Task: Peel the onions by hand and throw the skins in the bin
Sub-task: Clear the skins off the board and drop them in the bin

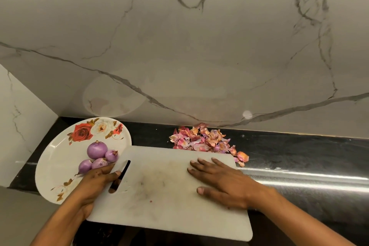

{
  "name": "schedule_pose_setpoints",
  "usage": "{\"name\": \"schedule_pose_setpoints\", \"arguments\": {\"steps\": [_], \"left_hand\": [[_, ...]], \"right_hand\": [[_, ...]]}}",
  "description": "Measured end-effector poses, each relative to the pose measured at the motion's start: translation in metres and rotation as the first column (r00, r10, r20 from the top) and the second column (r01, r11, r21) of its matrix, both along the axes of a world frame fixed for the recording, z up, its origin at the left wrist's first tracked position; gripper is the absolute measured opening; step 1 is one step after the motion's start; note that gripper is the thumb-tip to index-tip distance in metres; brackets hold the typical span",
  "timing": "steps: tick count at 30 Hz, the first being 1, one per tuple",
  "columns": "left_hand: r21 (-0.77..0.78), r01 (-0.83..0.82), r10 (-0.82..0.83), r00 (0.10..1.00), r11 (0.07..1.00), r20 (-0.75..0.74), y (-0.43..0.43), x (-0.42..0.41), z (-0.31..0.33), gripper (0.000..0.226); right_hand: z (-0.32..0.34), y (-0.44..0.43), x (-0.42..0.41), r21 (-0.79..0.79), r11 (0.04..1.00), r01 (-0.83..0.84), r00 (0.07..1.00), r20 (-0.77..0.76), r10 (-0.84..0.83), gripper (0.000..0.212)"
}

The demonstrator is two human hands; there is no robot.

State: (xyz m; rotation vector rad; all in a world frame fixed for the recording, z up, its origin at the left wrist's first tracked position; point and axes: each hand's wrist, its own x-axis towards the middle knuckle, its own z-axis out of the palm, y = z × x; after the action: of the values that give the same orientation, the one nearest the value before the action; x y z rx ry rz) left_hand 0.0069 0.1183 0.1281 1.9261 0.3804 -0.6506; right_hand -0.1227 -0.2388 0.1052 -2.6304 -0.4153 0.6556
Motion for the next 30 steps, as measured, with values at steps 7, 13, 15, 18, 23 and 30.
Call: {"name": "schedule_pose_setpoints", "arguments": {"steps": [7,13,15,18,23,30], "left_hand": [[-0.001,0.043,-0.043,0.999,0.999,0.009,0.008,-0.005,0.005,0.018],[-0.059,0.004,-0.004,1.000,0.998,0.003,0.007,-0.009,0.017,0.016],[-0.068,0.004,-0.004,1.000,0.998,-0.003,0.006,-0.009,0.018,0.017],[-0.071,0.004,-0.003,1.000,0.997,0.015,0.002,-0.014,0.021,0.017],[-0.099,-0.003,0.011,0.997,0.995,0.080,-0.014,-0.025,0.025,0.015],[-0.180,0.035,-0.007,0.988,0.983,0.151,-0.080,-0.046,0.027,0.022]], "right_hand": [[-0.015,-0.034,0.006,-0.068,0.943,0.326,0.945,0.051,-0.323,0.072],[-0.003,0.000,-0.013,0.044,0.975,0.220,0.973,0.061,-0.222,0.066],[-0.009,-0.001,-0.013,0.056,0.951,0.303,0.951,0.053,-0.306,0.067],[-0.014,-0.006,-0.018,0.130,0.888,0.441,0.887,0.089,-0.453,0.066],[-0.008,-0.020,-0.039,0.251,0.786,0.565,0.800,0.066,-0.596,0.063],[0.018,-0.055,-0.072,0.135,0.724,0.676,0.695,0.210,-0.688,0.062]]}}
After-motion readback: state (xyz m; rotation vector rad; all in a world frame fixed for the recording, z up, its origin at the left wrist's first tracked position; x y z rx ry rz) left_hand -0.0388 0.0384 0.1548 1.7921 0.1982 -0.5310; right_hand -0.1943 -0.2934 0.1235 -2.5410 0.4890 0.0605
